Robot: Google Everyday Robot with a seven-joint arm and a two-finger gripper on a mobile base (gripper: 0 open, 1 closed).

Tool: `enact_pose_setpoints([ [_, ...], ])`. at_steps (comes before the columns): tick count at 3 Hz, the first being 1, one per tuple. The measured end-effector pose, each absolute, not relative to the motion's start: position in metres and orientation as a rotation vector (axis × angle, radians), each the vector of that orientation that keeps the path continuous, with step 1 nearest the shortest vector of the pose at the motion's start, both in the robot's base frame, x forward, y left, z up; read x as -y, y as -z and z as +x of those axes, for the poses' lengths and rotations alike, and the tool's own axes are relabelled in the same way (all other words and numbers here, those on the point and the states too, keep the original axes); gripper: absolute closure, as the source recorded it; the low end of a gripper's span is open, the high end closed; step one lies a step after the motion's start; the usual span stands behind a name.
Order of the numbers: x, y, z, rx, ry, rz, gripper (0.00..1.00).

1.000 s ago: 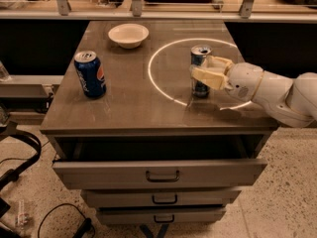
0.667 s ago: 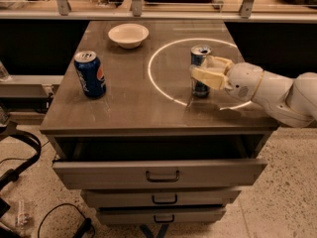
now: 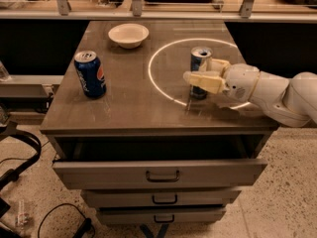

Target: Place redbull can upright

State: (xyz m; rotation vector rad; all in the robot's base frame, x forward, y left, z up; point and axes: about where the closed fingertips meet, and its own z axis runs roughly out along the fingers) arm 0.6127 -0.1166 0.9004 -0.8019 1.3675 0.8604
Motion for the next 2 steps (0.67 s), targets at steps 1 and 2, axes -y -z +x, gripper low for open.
enact_pose_setpoints([
  [1, 0.1140, -0.9010, 0.6126, -1.366, -0.863, -0.805, 0.00],
  [2, 0.1139, -0.9010, 0.6126, -1.366, -0.863, -0.805, 0.00],
])
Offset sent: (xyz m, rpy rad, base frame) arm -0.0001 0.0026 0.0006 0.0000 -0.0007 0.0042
